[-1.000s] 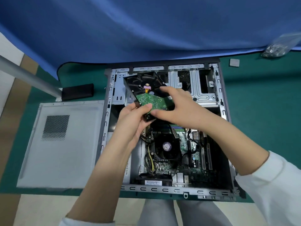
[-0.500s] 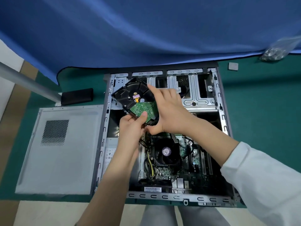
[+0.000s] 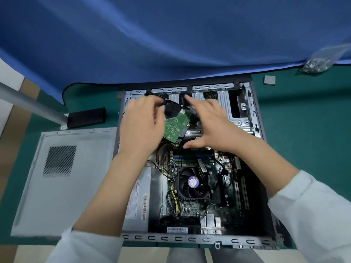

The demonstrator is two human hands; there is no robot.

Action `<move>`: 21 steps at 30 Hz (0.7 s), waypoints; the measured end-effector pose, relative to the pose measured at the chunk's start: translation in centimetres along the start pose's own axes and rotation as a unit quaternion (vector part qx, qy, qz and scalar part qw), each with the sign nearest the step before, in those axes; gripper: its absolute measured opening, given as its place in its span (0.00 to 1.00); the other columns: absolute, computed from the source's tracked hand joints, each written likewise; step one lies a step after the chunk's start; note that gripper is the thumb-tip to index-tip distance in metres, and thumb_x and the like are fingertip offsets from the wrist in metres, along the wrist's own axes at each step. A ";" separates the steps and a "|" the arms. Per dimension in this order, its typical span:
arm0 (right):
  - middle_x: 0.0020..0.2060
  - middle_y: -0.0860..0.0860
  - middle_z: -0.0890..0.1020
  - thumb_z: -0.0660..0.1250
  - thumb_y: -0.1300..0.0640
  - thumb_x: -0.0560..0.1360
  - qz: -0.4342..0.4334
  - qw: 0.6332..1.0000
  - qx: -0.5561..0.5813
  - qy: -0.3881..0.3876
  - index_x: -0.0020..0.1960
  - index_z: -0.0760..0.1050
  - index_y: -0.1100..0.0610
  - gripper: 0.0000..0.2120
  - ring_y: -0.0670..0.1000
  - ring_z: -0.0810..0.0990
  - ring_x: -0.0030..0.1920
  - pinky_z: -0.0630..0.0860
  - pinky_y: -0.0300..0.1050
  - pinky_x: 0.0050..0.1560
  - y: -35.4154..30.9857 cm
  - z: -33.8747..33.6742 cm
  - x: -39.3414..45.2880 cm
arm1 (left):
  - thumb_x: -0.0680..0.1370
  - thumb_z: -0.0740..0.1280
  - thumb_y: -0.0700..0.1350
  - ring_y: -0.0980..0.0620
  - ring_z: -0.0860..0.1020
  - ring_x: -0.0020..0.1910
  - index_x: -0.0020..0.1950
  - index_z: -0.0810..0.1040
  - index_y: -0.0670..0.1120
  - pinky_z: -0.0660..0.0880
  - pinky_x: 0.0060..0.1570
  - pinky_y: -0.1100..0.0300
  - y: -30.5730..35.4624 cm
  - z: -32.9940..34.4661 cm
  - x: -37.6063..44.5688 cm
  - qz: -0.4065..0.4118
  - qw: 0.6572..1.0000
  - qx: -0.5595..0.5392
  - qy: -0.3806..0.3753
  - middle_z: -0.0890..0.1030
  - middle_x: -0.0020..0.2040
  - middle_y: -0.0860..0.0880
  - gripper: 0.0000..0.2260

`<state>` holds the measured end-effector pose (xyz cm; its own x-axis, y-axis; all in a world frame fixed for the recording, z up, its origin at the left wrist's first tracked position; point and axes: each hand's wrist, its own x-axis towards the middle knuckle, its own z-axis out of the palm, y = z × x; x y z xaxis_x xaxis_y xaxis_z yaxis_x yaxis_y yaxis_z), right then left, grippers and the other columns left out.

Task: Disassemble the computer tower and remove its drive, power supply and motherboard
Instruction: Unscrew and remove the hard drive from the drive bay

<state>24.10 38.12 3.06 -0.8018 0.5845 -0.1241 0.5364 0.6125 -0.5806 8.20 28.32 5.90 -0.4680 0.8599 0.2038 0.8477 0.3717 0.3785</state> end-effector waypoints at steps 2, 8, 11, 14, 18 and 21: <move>0.62 0.50 0.70 0.74 0.39 0.63 0.045 0.998 -0.024 0.046 0.73 0.60 0.51 0.44 0.47 0.60 0.60 0.57 0.42 0.58 1.5 -0.1 -1.2 | 0.80 0.59 0.48 0.48 0.70 0.60 0.61 0.75 0.45 0.63 0.61 0.57 0.5 1.4 1.4 0.098 0.993 0.008 -0.063 0.77 0.58 0.48 0.13; 0.35 0.44 0.76 0.67 0.52 0.76 0.074 0.991 0.034 0.110 0.43 0.73 0.52 0.05 0.46 0.74 0.37 0.65 0.37 0.34 2.7 0.6 -2.5 | 0.81 0.57 0.50 0.50 0.69 0.61 0.60 0.77 0.46 0.64 0.65 0.55 1.4 5.4 1.8 0.129 0.988 0.001 -0.089 0.77 0.56 0.49 0.14; 0.37 0.45 0.78 0.63 0.55 0.78 0.098 0.986 0.034 0.128 0.52 0.75 0.53 0.05 0.47 0.75 0.36 0.66 0.40 0.34 2.2 0.2 -1.4 | 0.81 0.57 0.47 0.49 0.69 0.59 0.58 0.77 0.45 0.64 0.63 0.56 2.0 6.1 2.0 0.081 0.996 0.007 -0.045 0.77 0.54 0.49 0.12; 0.38 0.46 0.81 0.62 0.54 0.79 0.123 0.986 0.092 0.070 0.53 0.75 0.52 0.05 0.48 0.79 0.38 0.75 0.43 0.40 2.2 -0.6 -0.1 | 0.82 0.55 0.47 0.48 0.68 0.57 0.57 0.77 0.45 0.63 0.61 0.57 2.2 6.7 2.6 0.070 0.996 0.029 -0.051 0.76 0.52 0.48 0.13; 0.31 0.45 0.79 0.61 0.50 0.79 0.126 0.984 0.114 0.055 0.45 0.76 0.50 0.07 0.44 0.76 0.32 0.70 0.41 0.34 2.4 -0.8 0.8 | 0.82 0.53 0.50 0.47 0.67 0.53 0.52 0.76 0.45 0.63 0.55 0.56 1.5 7.0 4.3 0.095 0.990 0.065 -0.079 0.76 0.50 0.48 0.14; 0.34 0.46 0.80 0.59 0.50 0.80 0.116 0.988 0.083 0.063 0.45 0.75 0.50 0.09 0.47 0.77 0.35 0.72 0.43 0.38 2.3 -0.3 1.1 | 0.82 0.52 0.52 0.48 0.65 0.48 0.47 0.72 0.47 0.62 0.51 0.56 1.5 7.3 5.0 0.094 0.989 0.077 -0.085 0.74 0.46 0.49 0.13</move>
<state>24.52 40.26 1.84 -0.6177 0.7668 -0.1743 0.6428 0.3647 -0.6737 8.95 35.74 0.92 -0.2606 0.9605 0.0972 0.9500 0.2371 0.2031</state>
